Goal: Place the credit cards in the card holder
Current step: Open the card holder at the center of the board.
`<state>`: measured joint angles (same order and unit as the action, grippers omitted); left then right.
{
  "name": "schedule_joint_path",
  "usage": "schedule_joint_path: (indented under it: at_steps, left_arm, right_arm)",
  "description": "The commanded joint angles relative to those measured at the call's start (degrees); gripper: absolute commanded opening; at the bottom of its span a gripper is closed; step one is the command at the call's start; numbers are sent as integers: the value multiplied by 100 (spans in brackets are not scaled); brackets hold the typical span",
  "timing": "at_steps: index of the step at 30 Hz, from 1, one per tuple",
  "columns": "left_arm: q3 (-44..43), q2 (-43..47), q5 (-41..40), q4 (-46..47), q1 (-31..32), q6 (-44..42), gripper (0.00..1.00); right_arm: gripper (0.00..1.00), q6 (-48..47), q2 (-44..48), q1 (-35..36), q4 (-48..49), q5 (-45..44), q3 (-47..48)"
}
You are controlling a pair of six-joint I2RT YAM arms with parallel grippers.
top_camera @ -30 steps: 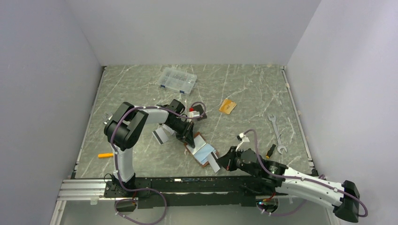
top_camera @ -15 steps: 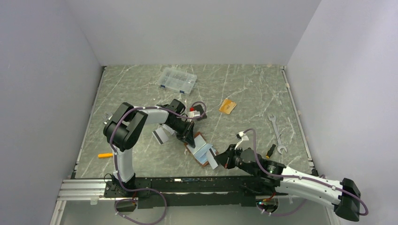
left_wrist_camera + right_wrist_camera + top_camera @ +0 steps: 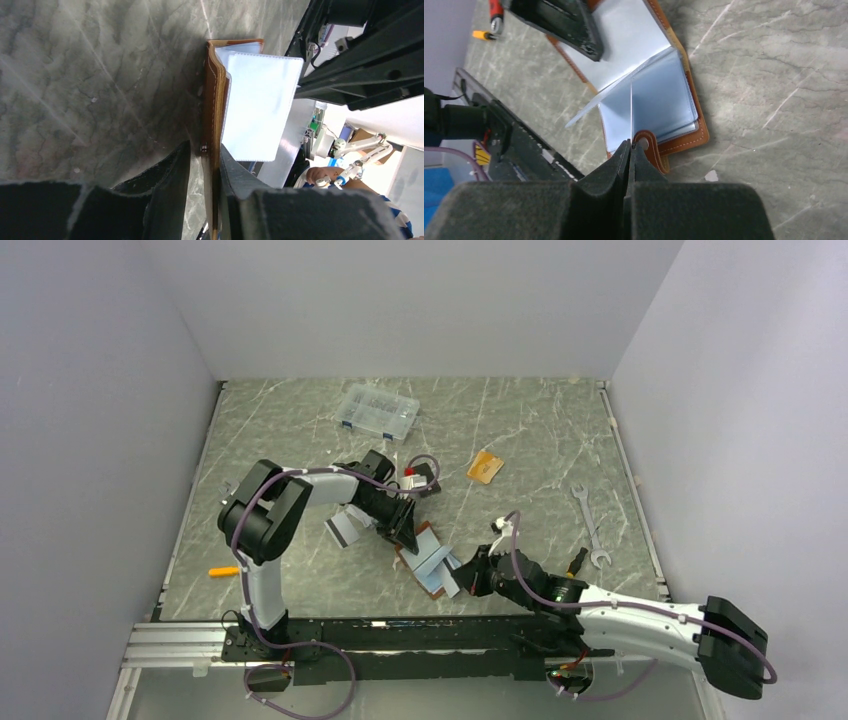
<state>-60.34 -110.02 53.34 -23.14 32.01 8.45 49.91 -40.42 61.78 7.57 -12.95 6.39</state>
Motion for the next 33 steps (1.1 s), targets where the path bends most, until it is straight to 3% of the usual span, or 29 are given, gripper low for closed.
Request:
schedule_joint_path:
  at_steps: [1,18,33]
  left_arm:
    - [101,315,477,275,-103,169,32]
    - [141,20,1015,451,-478,404,34]
    - [-140,-63,1303,338,-732,451,34]
  right_arm:
    - [0,-241,-380,-186,875,261,224]
    - [0,-456,-1710,-573,2041,1042,504]
    - [0,-448,-1979,-632,2151,1149,453]
